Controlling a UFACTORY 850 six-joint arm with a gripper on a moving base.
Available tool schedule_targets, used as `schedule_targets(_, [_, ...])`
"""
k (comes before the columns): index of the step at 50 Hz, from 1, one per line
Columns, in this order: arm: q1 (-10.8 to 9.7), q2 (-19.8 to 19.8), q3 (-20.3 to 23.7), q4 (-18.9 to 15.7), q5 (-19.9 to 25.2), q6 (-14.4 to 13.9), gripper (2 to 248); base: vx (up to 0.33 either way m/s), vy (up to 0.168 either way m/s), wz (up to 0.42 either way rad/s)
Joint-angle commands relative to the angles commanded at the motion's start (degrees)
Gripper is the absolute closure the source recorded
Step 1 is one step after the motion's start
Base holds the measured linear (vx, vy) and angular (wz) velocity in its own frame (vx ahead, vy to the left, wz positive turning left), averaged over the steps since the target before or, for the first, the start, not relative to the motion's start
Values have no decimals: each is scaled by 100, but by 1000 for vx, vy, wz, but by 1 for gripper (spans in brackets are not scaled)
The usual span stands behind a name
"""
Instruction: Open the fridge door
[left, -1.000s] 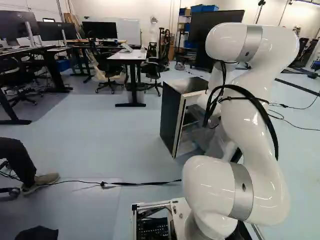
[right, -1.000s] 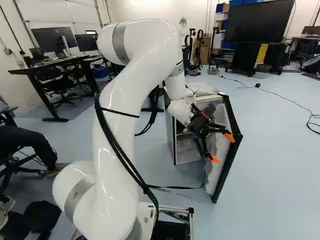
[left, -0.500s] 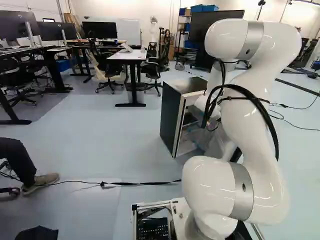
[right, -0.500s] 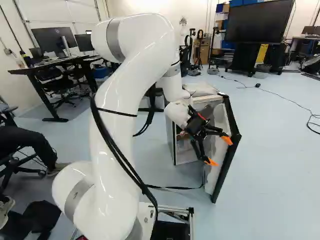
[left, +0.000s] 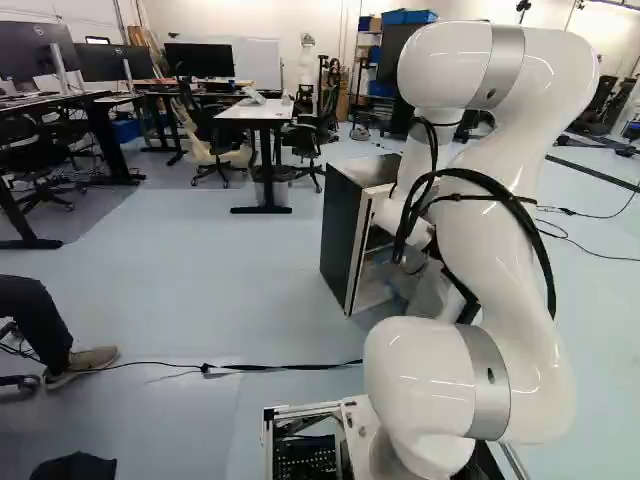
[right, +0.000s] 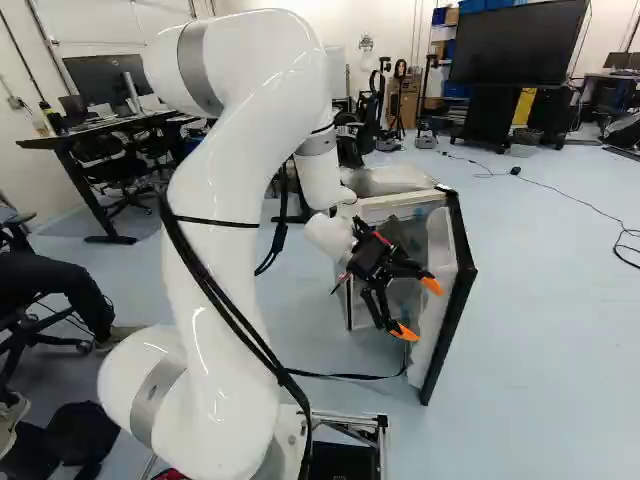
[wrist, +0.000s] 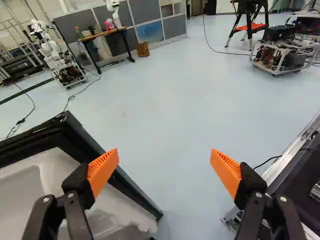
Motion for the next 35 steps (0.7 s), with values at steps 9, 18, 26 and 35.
schedule_targets(9, [300,101,255,-88,5,0,3,0,0,0])
schedule_targets(18, [624,187,477,-192,63,0,3,0,0,0])
schedule_targets(26, [921,225,577,-293,150,0,3,0,0,0])
schedule_targets(35, [1175,211,544,-418,263,0,3,0,0,0])
